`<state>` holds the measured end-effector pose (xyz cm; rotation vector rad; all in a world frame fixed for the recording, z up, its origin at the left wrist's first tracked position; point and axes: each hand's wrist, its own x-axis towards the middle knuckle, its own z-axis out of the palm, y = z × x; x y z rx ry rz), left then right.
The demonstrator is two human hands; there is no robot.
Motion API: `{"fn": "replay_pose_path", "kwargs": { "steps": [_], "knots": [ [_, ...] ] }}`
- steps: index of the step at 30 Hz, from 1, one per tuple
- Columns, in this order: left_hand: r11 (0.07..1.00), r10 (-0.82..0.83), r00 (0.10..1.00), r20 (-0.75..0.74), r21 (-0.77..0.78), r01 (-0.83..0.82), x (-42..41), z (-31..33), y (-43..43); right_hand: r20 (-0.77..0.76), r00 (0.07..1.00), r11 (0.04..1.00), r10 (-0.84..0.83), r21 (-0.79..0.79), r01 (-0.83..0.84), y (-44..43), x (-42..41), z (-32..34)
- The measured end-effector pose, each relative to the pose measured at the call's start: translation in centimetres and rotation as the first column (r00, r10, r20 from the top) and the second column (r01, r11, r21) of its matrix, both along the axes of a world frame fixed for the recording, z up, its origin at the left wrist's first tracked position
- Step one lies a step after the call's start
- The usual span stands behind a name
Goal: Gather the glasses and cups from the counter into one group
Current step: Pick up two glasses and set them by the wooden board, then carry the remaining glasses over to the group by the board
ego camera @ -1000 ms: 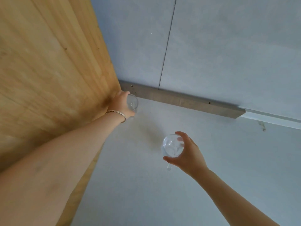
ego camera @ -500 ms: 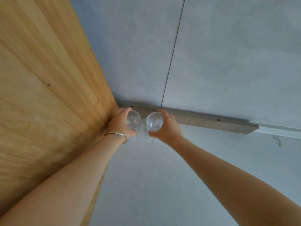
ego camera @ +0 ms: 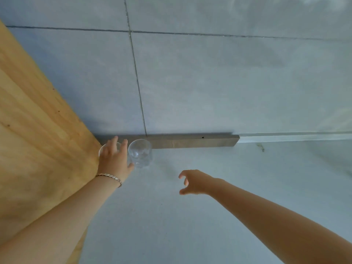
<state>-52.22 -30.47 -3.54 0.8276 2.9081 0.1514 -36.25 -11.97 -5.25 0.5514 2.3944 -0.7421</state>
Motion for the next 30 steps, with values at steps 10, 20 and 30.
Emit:
{"fn": "replay_pose_path", "kwargs": {
  "steps": [10, 20, 30],
  "knots": [
    [0.888, -0.352, 0.852, 0.387, -0.149, 0.435, 17.3, 2.1, 15.1, 0.097, 0.959, 0.959, -0.267, 0.124, 0.254, 12.5, 21.3, 2.9],
    [0.844, -0.471, 0.766, 0.438, -0.029, 0.536, 40.3, 2.1, 33.0, -0.011, 0.88, 0.853, -0.475, 0.238, 0.464, 27.7, 47.6, 5.1],
    [0.848, -0.45, 0.754, 0.479, -0.036, 0.529, 51.7, 2.6, 40.0, -0.36, 0.746, 0.614, -0.561, 0.424, 0.666, 40.7, 59.2, 6.4]
  ]
}}
